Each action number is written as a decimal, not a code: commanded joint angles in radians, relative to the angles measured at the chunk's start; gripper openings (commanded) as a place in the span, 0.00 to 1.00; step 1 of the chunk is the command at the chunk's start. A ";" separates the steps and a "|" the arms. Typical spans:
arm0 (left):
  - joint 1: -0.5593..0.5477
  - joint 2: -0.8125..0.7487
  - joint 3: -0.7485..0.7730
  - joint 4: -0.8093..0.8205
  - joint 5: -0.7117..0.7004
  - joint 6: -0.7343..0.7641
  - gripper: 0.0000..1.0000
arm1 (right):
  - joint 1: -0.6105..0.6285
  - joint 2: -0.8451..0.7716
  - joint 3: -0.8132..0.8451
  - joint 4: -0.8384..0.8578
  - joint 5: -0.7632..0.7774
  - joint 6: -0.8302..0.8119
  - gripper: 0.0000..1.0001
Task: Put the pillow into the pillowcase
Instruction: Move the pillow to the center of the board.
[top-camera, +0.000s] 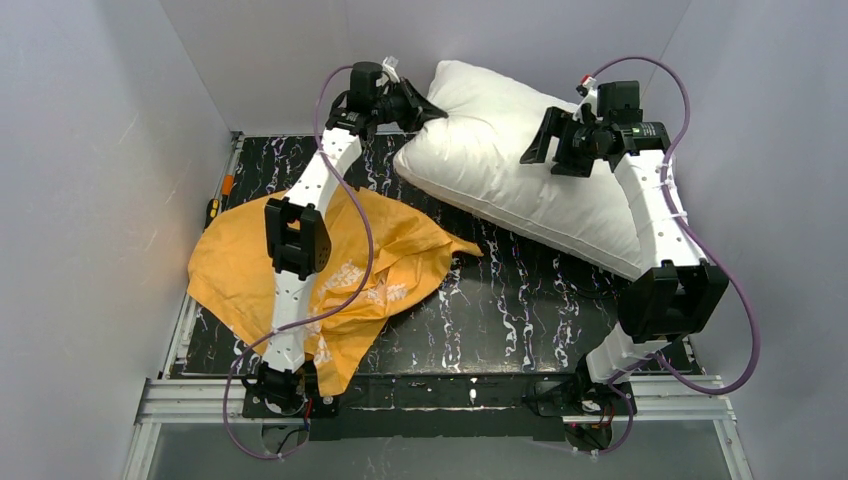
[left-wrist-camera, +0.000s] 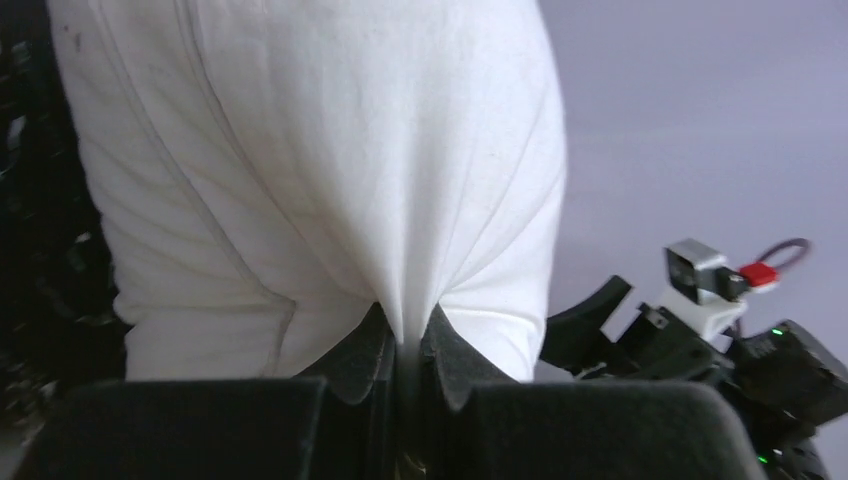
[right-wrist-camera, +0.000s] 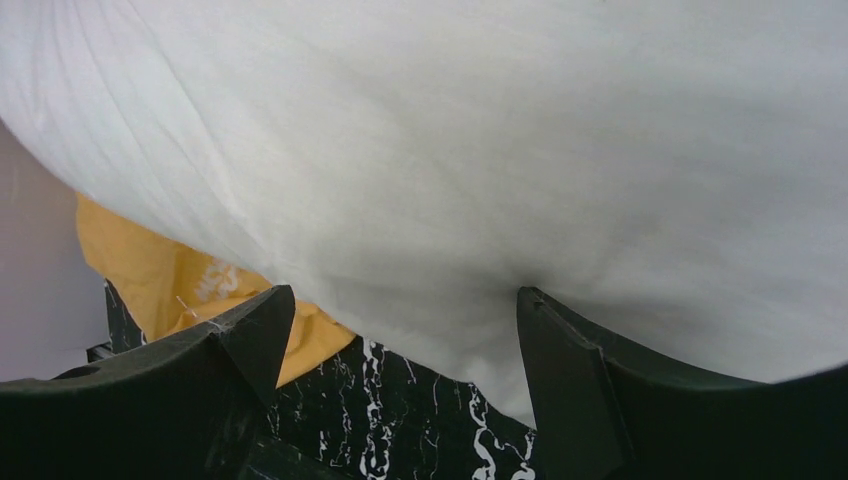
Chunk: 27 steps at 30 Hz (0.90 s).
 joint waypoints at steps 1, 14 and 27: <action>-0.015 -0.095 0.139 0.307 0.029 -0.177 0.00 | -0.001 -0.053 0.108 0.031 -0.016 0.036 0.92; -0.090 -0.525 -0.437 0.231 0.182 -0.160 0.00 | -0.004 -0.074 0.278 0.178 -0.077 0.109 0.98; -0.020 -0.936 -0.962 -0.311 0.017 0.183 0.82 | 0.022 -0.024 0.140 0.229 -0.175 0.074 0.98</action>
